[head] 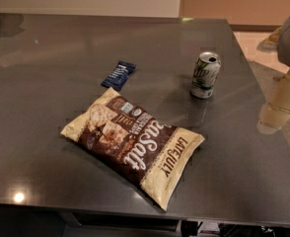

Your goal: Knock 7up can over

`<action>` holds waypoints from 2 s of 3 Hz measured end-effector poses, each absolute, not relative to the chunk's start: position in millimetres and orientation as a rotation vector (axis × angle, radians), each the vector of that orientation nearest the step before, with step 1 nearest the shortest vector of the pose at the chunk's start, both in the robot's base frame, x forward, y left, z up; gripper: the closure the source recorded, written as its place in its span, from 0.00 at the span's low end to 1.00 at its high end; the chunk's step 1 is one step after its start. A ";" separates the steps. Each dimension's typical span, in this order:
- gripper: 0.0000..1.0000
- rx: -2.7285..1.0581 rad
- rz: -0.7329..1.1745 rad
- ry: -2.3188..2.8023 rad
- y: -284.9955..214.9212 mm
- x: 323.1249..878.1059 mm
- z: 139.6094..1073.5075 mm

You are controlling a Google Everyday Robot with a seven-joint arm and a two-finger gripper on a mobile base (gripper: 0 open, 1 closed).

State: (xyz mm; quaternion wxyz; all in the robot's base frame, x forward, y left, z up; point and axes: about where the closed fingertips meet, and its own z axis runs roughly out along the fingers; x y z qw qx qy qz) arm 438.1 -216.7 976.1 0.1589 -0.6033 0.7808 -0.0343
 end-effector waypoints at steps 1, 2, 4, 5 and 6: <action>0.00 -1.722 -0.101 2.231 -216.6 438.5 976.7; 0.00 -1.685 -0.079 2.244 -217.9 459.5 973.5; 0.00 -1.541 -0.037 2.246 -228.3 529.9 949.3; 0.00 -1.480 0.009 2.222 -229.3 564.1 933.9; 0.00 -1.426 0.081 2.198 -227.2 590.2 920.5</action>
Offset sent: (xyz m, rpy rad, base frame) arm 0.0511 -0.0056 -0.0111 0.0571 0.0184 -0.0613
